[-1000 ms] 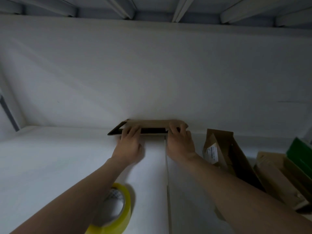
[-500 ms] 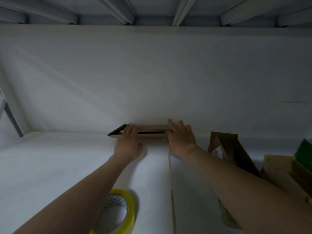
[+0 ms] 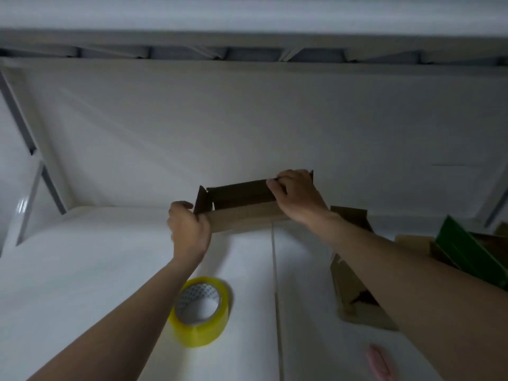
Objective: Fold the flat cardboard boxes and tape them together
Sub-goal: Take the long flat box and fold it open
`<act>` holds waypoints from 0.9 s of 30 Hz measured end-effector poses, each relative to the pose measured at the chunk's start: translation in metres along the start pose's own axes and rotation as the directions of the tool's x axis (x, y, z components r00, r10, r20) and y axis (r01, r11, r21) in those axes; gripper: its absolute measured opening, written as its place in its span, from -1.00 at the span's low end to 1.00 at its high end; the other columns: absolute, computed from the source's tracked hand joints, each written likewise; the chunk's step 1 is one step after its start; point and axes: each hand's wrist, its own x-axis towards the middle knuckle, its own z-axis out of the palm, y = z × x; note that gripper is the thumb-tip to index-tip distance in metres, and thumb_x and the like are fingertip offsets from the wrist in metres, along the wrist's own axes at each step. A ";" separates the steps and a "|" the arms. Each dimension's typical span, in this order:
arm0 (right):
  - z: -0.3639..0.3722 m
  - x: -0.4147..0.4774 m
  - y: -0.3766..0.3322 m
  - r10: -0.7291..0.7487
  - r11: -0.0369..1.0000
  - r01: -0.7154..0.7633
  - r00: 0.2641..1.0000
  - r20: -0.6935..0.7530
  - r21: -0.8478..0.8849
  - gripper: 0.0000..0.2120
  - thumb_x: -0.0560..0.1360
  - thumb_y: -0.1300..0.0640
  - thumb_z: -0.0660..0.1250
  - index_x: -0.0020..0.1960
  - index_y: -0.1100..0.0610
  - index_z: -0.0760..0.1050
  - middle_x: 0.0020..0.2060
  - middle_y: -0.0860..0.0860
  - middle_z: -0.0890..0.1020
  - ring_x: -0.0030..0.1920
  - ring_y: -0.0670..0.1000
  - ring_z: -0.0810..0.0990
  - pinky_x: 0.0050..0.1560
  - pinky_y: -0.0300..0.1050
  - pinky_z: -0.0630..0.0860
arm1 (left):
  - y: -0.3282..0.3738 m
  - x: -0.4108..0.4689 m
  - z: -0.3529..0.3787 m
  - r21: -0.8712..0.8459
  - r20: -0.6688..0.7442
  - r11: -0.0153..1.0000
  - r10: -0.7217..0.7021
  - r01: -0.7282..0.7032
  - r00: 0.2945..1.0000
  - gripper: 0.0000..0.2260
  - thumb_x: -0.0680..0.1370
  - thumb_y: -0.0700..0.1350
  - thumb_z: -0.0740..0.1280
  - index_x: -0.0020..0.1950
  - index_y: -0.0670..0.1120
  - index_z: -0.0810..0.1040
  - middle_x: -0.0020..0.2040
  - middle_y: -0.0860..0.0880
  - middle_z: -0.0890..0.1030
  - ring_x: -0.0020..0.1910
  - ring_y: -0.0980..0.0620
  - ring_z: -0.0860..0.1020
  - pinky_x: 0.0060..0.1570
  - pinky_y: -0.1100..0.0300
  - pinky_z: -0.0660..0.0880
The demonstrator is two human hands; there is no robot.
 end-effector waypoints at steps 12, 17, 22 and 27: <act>-0.089 -0.130 -0.049 0.132 0.982 -0.127 0.991 -0.032 0.143 -0.76 0.57 0.02 0.28 0.10 0.06 0.67 0.11 -0.02 0.64 0.34 0.11 0.42 0.34 0.06 0.44 | 0.083 -0.099 -0.118 -0.109 -0.029 0.994 -0.012 0.009 0.999 -0.83 0.61 -0.09 0.17 0.19 0.08 0.31 0.02 0.10 0.54 0.01 -0.07 0.55 0.08 -0.04 0.46; -0.111 -0.187 -0.066 0.134 0.970 -0.140 0.990 0.042 0.199 -0.66 0.52 0.04 0.34 0.28 0.00 0.61 0.28 -0.04 0.58 0.45 0.10 0.33 0.49 0.06 0.29 | 0.086 -0.140 -0.141 -0.088 0.066 0.996 -0.009 0.015 0.998 -0.73 0.65 -0.08 0.12 0.35 0.00 0.36 0.18 -0.01 0.57 0.12 -0.14 0.55 0.01 0.02 0.42; -0.122 -0.223 -0.068 0.136 0.981 -0.139 0.990 0.027 0.139 -0.69 0.55 0.03 0.33 0.26 -0.01 0.64 0.41 -0.03 0.46 0.46 0.16 0.21 0.47 0.03 0.14 | 0.085 -0.175 -0.159 -0.077 0.093 0.995 -0.050 0.058 0.994 -0.66 0.67 -0.03 0.05 0.45 0.03 0.30 0.31 -0.12 0.47 0.13 -0.17 0.47 0.14 -0.09 0.44; -0.110 -0.250 -0.043 0.250 0.941 -0.251 0.968 0.034 0.226 -0.79 0.47 -0.01 0.42 0.10 -0.10 0.68 0.56 -0.01 0.25 0.54 0.18 0.17 0.54 0.09 0.11 | 0.083 -0.207 -0.160 0.007 0.181 0.993 -0.119 0.119 0.976 -0.59 0.69 0.15 0.06 0.48 0.00 0.29 0.34 -0.23 0.38 0.32 -0.28 0.35 0.29 -0.13 0.29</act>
